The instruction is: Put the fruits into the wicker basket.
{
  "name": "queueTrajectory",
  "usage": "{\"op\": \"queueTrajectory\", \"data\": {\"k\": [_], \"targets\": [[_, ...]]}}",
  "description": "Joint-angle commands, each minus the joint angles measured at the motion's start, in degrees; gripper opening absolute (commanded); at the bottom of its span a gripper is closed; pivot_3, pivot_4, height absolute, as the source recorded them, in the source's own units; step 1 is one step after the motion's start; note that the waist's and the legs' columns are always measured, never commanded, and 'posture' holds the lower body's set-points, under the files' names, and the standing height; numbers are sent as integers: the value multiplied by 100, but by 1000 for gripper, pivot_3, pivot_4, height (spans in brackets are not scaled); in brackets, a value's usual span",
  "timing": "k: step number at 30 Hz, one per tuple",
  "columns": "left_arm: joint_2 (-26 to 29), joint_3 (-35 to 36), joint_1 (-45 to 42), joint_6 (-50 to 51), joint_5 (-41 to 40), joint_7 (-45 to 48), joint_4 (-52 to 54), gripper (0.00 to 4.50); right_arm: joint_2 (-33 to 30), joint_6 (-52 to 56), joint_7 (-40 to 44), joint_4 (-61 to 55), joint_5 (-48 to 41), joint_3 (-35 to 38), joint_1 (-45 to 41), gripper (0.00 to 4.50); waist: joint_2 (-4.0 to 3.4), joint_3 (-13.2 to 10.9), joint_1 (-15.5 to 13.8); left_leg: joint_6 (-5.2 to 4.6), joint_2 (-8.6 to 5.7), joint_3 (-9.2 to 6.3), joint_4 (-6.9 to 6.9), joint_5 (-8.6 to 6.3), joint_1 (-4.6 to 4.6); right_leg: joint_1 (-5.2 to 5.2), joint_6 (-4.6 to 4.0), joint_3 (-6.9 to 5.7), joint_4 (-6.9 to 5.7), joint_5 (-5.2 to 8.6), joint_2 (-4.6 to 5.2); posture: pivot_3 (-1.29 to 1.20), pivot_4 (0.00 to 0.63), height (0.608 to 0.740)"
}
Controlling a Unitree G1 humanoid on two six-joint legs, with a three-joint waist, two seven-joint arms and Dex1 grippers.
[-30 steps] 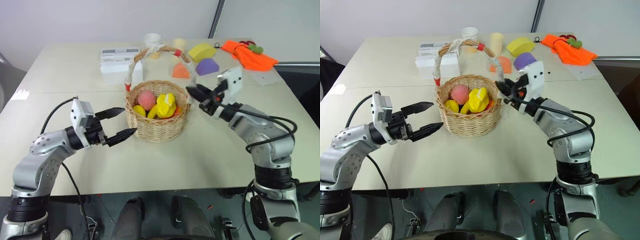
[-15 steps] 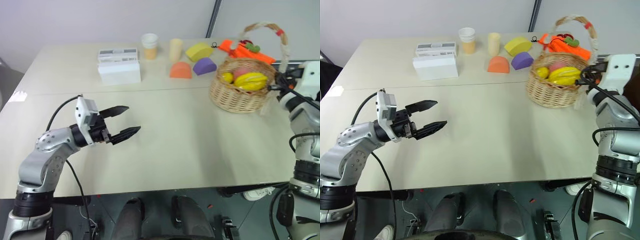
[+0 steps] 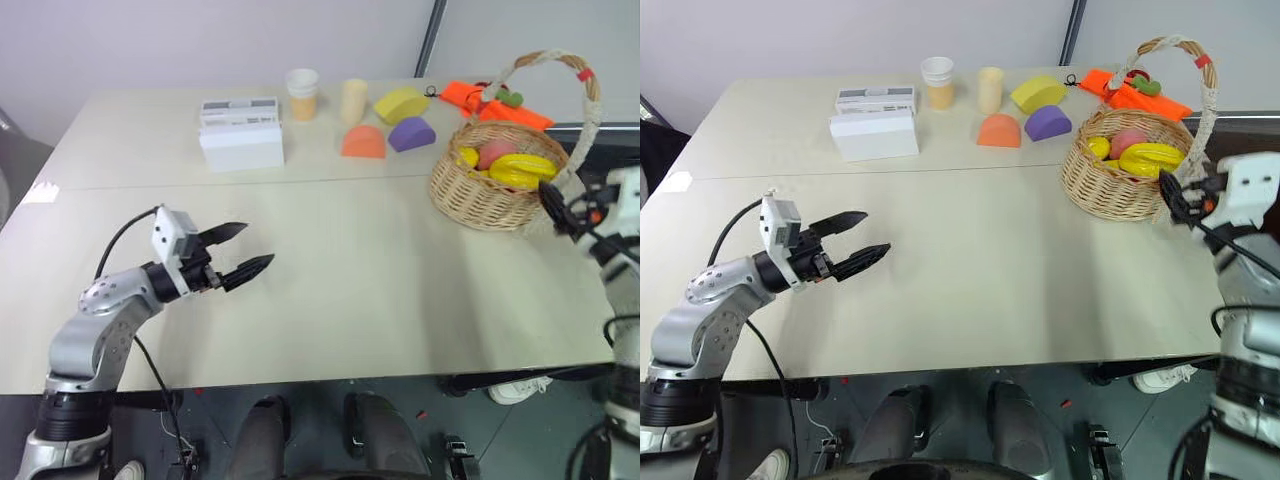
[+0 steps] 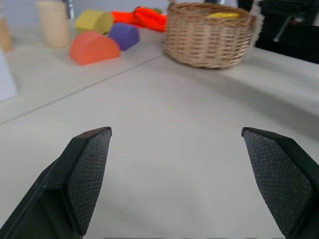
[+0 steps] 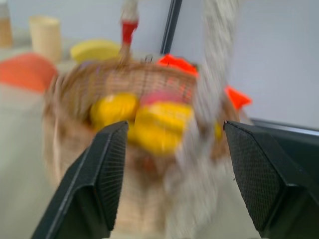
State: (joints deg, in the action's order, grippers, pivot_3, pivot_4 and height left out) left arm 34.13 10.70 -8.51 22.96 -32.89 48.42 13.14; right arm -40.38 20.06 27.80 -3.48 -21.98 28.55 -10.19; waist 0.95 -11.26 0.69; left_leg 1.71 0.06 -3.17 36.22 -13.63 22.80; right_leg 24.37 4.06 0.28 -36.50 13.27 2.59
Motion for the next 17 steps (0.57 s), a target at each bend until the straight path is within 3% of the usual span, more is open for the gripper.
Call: {"op": "queueTrajectory", "data": {"k": [1, 10, 17], "targets": [[41, 463, 256, -373, 204, -237, -56, 4500, -224, -41, 944, -886, -374, -72, 692, 3173, 0, 0, 14, 0, 0, 0, -2, 0, -7, -6, -4, 1, 0, 2, 0, 0, 150, 740], [-39, 958, 897, -645, 463, -769, -221, 4500, 304, -310, 1610, -1460, -464, -1402, 657, 3173, 6, 4, 15, -5, 40, 36, 1, -4, -48, -36, -23, 26, 13, 23, -26, 0, 150, 740], [-137, 1083, 1252, -625, 468, -1017, -119, 4500, 441, -416, 1717, -1032, -307, -1818, 222, 3173, 9, 5, -17, -5, 39, 44, 1, -4, -39, -34, -42, 29, 23, 10, -13, 0, 150, 740]]}}
